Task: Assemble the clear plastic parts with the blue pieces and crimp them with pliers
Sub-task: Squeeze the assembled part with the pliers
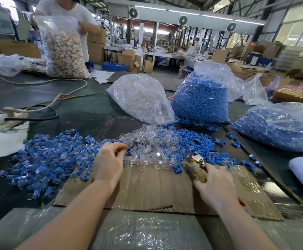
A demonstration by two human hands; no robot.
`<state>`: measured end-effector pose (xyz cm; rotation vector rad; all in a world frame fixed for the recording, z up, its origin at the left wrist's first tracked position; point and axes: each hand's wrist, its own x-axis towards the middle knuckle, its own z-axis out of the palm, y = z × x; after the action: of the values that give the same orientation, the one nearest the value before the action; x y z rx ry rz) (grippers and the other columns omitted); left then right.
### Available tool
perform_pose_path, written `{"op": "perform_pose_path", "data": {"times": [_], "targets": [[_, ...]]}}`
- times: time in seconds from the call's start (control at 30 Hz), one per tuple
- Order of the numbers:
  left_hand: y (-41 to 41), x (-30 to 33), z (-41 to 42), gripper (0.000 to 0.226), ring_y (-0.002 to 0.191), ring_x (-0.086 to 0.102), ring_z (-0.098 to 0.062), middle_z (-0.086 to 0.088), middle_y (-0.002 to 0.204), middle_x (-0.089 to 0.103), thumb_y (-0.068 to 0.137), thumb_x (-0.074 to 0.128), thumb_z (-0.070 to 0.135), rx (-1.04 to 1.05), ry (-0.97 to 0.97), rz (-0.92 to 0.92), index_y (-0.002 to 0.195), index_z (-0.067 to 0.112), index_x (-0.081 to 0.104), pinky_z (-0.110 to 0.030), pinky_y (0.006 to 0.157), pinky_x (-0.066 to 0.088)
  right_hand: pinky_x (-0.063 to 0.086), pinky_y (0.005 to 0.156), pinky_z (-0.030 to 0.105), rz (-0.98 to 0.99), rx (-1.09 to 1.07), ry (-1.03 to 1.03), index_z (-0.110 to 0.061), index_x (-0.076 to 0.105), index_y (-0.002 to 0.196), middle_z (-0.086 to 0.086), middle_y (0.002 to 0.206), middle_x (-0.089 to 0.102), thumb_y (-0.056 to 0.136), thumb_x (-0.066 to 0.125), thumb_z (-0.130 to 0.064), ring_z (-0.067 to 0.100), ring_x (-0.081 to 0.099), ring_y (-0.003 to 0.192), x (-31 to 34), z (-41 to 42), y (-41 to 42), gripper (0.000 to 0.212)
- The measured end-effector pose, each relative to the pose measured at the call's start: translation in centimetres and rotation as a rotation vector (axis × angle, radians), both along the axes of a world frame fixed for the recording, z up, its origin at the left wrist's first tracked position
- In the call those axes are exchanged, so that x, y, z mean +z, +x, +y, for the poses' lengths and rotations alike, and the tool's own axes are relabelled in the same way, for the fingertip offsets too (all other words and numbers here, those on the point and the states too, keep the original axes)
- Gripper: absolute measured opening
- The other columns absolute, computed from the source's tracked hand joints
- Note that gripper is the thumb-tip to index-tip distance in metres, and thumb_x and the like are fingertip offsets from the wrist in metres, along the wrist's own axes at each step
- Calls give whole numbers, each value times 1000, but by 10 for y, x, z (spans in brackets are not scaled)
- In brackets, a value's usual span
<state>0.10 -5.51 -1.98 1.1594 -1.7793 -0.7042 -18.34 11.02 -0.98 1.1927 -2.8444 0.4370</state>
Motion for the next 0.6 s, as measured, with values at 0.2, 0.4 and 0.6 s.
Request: {"op": "perform_pose_path", "data": {"times": [0.2,0.4,0.6], "targets": [[28,-8,-26,17,95,45,-20,-3,98,60,89,61,15,122,-137,-334,102,14,72,-33,82,39,31,107,35,107,-72,145,-19,41,132,8,139,43,90,42,-59,25,36,131,-12,2,-8,58],[10,-7,-14,28,104,41,-20,-1,106,57,86,63,13,77,-246,-379,113,17,66,-31,94,30,32,105,41,246,-96,119,-26,42,130,4,133,43,89,43,-59,23,37,126,-9,-1,1,52],[-21,-9,17,22,85,49,-6,9,94,52,90,59,24,-188,-236,-311,111,18,65,-16,74,38,38,99,26,247,205,-86,-24,53,120,-5,117,55,97,42,-35,13,47,109,-16,-25,16,27]]}}
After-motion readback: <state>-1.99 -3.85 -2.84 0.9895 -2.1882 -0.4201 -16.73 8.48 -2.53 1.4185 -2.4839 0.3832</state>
